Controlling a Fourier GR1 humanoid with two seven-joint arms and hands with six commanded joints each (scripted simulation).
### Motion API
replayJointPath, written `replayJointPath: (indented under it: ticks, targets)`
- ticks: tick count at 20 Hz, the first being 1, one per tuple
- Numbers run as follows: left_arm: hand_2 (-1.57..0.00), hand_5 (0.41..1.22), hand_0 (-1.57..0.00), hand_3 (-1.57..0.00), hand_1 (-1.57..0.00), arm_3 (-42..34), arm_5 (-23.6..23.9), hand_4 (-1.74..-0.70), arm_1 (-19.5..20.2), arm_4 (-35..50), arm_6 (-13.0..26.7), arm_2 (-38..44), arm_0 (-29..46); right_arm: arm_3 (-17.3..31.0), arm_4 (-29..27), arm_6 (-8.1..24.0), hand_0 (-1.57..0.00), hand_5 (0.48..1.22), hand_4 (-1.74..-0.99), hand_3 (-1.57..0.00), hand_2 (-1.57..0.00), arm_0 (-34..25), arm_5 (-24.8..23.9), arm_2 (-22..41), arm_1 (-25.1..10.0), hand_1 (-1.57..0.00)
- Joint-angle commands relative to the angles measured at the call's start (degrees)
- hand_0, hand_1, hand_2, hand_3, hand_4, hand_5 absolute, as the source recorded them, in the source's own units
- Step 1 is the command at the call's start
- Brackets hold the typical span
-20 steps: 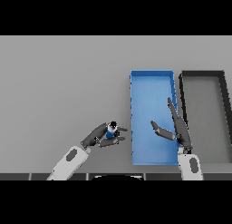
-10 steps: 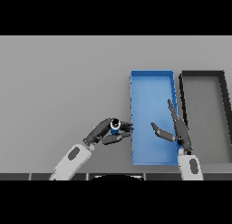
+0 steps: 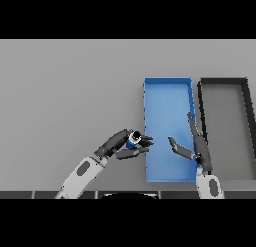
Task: Pick up the blue pipe and place it into the blue bin.
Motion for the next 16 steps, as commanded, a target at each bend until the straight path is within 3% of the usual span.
replayJointPath:
  ticks: [1,4,7,8,10,12,16]
  targets:
    - [-1.57,1.220,-1.57,-1.57,-1.57,0.7,-0.1,-1.47,-0.7,-0.2,0.6,0.1,-0.3,-1.0,0.6,-0.2,0.00,0.578,-1.121,0.00,0.00,1.8,-1.2,0.2,0.9,0.00]
    - [-1.57,1.220,-1.57,-1.57,-1.57,0.1,-1.1,-1.47,-0.4,-0.2,0.0,1.1,0.1,-3.3,2.5,-0.8,0.00,0.578,-1.157,0.00,0.00,6.5,-4.8,0.8,3.8,0.00]
    - [-1.57,1.221,-1.57,-1.57,-1.57,-0.1,-1.5,-1.47,-0.8,-1.7,-0.6,0.7,1.5,-4.8,1.5,-1.5,0.00,0.572,-1.194,0.00,0.00,7.9,-5.2,0.1,3.9,-0.01]
    - [-1.57,1.221,-1.57,-1.57,-1.57,0.3,-2.0,-1.47,-0.6,-1.7,-0.9,1.5,0.9,-5.2,-0.2,-2.1,0.00,0.569,-1.178,0.00,-0.02,7.0,-4.4,-0.2,4.0,-0.02]
    - [-1.57,1.221,-1.57,-1.57,-1.57,0.0,-2.7,-1.47,-0.8,-1.7,-0.7,1.9,0.9,-8.3,-5.6,-7.2,0.00,0.579,-1.172,0.00,-0.03,7.6,-0.5,-0.2,3.8,-0.02]
    - [-1.57,1.221,-1.57,-1.57,-1.57,0.1,-3.0,-1.47,-1.4,-2.5,-0.5,1.7,1.4,-12.2,-9.3,-7.5,0.00,0.597,-1.169,0.00,-0.02,6.8,2.3,-0.8,1.4,-0.01]
    - [-1.57,1.221,-1.57,-1.57,-1.57,0.5,-3.5,-1.47,-2.3,-3.7,-0.1,2.6,1.2,-20.9,-13.3,2.1,0.00,0.567,-1.177,0.00,-0.01,3.6,8.2,1.1,-5.6,0.00]
